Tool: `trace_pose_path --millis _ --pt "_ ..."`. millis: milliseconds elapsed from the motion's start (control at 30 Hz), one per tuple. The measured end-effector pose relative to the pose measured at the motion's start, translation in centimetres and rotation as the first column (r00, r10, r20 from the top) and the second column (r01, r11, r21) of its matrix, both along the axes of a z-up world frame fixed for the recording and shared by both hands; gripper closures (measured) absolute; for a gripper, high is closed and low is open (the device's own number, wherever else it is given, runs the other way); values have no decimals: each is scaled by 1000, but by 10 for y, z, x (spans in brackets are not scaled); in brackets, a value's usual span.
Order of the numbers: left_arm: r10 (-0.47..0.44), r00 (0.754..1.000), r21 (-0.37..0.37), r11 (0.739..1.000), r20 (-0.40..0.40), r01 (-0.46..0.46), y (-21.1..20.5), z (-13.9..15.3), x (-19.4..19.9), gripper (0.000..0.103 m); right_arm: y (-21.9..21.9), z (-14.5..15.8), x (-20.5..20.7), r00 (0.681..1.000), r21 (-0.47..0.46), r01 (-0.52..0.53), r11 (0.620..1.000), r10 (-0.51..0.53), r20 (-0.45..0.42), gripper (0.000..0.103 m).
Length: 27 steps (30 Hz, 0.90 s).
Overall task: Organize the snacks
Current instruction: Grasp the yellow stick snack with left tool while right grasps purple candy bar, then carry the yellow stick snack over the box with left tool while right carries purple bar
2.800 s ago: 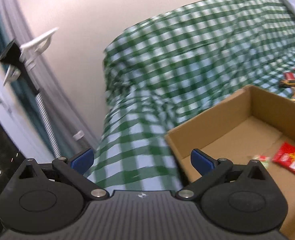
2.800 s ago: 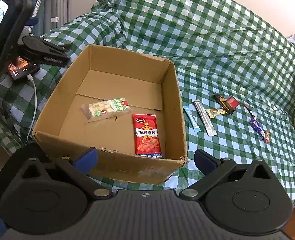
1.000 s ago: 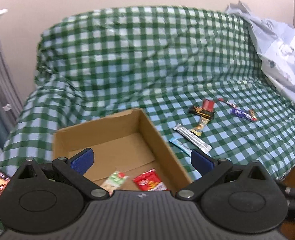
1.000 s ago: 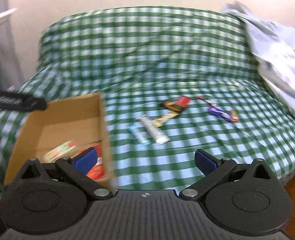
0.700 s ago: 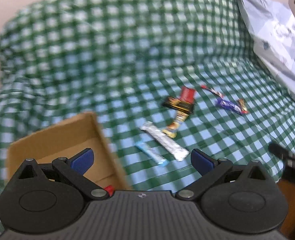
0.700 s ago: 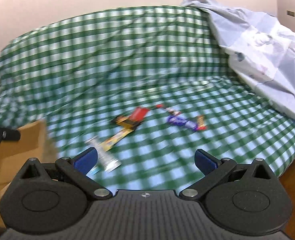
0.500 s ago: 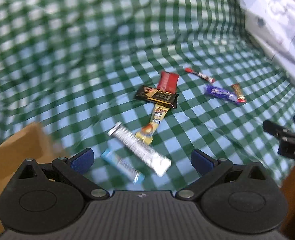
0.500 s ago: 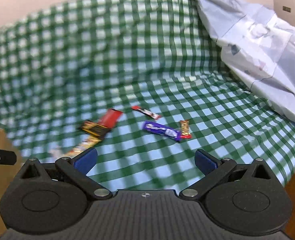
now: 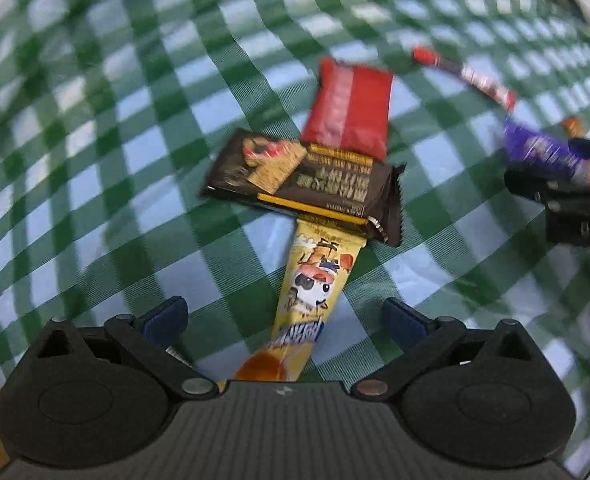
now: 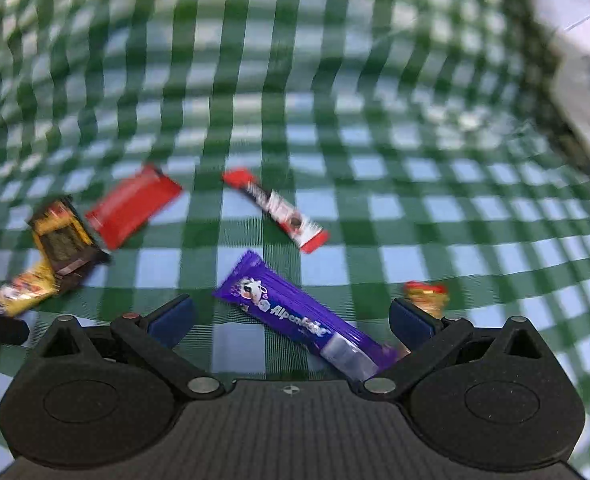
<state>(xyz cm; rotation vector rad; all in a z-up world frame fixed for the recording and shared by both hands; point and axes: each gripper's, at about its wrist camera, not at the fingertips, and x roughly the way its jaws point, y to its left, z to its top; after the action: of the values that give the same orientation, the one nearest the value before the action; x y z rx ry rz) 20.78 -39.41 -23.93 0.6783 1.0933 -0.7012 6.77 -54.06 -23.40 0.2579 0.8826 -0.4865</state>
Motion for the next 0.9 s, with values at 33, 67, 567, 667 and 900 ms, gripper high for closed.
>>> trace_pose_path --millis 33,67,567,667,900 --pt "3 1000 -23 1000 -11 -3 0 -2 3 0 -5 -9 3 1000 14 9 1000 -9 -13 0" --pt "15 1000 -47 999 -26 -16 2 -2 6 0 -4 -10 1 1000 -19 12 1000 -11 26 0" --pt "105 994 -182 977 -36 -110 41 78 -26 92 39 35 -34 997 -95 46 994 -39 69 89" --pt "107 994 -245 963 -25 -109 74 116 -56 92 71 67 -62 990 -116 63 991 -48 130 89" --pt "95 995 -345 934 -6 -91 179 190 -137 92 177 136 -134 957 35 27 999 -36 289 89"
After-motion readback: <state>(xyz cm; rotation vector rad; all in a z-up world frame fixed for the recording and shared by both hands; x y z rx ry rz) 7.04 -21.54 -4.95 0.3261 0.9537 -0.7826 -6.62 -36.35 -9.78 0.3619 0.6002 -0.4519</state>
